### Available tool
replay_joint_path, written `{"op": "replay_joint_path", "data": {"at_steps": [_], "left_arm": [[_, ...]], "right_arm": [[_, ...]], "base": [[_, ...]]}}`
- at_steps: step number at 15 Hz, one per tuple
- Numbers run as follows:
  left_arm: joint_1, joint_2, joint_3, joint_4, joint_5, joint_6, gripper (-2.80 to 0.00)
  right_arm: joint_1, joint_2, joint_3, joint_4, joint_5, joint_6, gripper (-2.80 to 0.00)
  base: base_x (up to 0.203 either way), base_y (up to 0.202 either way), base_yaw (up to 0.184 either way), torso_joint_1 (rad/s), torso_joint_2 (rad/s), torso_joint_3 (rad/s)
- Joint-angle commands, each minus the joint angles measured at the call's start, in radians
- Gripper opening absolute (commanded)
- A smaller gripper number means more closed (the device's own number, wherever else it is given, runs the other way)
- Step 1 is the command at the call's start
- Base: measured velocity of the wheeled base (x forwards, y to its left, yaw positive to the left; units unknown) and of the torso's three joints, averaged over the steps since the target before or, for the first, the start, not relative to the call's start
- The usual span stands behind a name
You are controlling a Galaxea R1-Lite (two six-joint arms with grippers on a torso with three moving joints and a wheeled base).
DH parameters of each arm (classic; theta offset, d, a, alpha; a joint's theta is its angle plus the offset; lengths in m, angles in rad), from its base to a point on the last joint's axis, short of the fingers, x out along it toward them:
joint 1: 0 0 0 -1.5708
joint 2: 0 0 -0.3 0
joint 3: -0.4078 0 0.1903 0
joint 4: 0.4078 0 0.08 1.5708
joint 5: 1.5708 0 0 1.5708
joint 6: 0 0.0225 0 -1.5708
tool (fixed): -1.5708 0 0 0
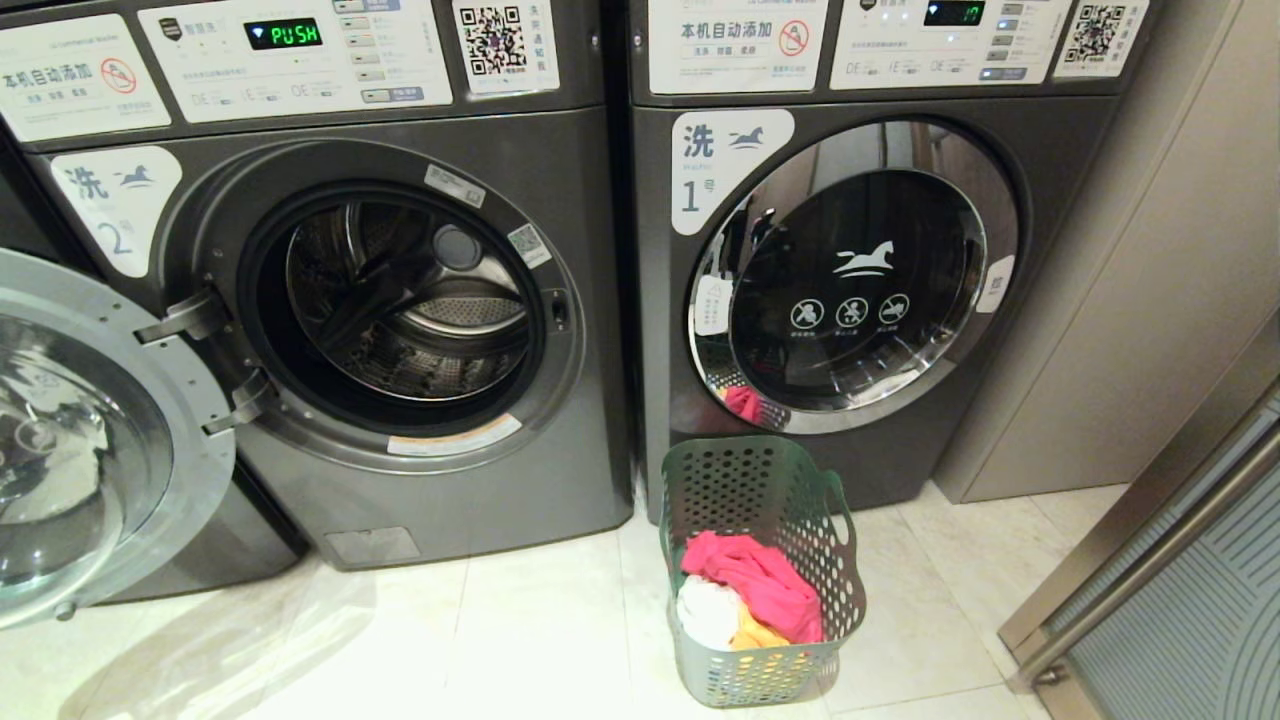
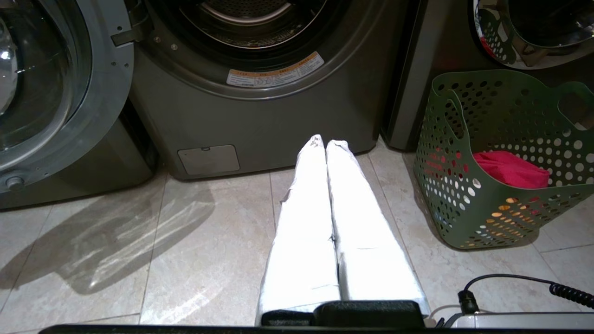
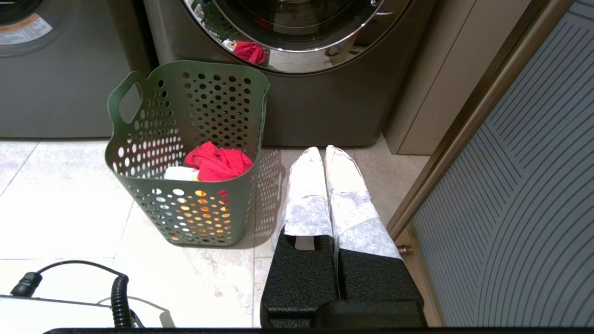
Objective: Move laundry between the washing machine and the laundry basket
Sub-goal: Close the washing machine door with the left hand
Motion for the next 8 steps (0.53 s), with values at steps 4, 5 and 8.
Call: {"op": "replay_joint_path", "data": {"at_steps": [4, 5, 8], "left_arm": [[-0.001, -0.001, 0.0, 0.0, 0.0, 0.001, -2.8], [0.0, -0.001, 0.0, 0.0, 0.002, 0.001, -2.8], [0.001, -0.001, 0.0, 0.0, 0.003, -0.001, -2.8]], "right_arm": [[0.0, 0.002, 0.0, 0.0, 0.0, 0.0, -2.8], [0.0, 0.002, 0.0, 0.0, 0.0, 0.001, -2.8], [0.0, 0.002, 0.0, 0.0, 0.0, 0.0, -2.8]], "base": [[0.0, 0.0, 0.0, 0.0, 0.0, 0.0], [0.0, 0.0, 0.0, 0.0, 0.0, 0.0], [0.0, 0.0, 0.0, 0.0, 0.0, 0.0]]}}
